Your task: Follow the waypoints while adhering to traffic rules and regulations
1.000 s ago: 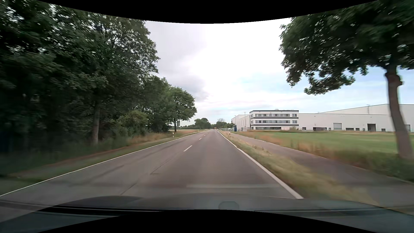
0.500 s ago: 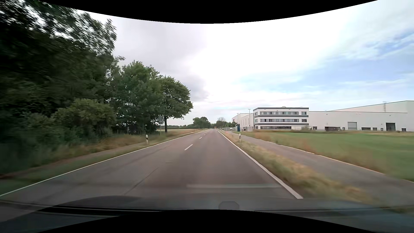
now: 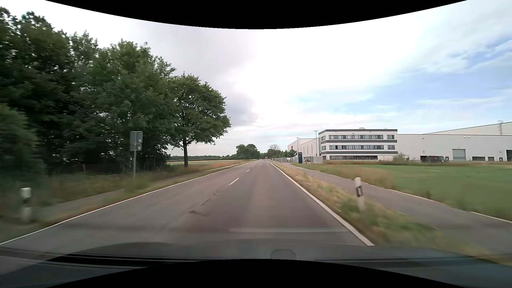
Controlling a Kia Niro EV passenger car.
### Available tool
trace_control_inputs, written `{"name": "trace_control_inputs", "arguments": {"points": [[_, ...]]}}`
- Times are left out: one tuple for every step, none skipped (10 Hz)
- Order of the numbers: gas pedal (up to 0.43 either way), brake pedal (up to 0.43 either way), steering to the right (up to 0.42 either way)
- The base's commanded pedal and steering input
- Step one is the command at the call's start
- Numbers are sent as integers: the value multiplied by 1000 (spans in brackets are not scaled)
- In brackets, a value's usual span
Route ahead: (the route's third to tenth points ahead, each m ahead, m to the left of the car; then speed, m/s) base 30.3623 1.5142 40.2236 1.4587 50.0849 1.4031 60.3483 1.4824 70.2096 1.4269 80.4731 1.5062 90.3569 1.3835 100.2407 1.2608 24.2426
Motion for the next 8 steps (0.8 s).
{"name": "trace_control_inputs", "arguments": {"points": [[299, 0, -1], [299, 0, -1], [299, 0, -1], [299, 0, -1], [299, 0, -2], [299, 0, -1], [299, 0, -1], [299, 0, -1]]}}
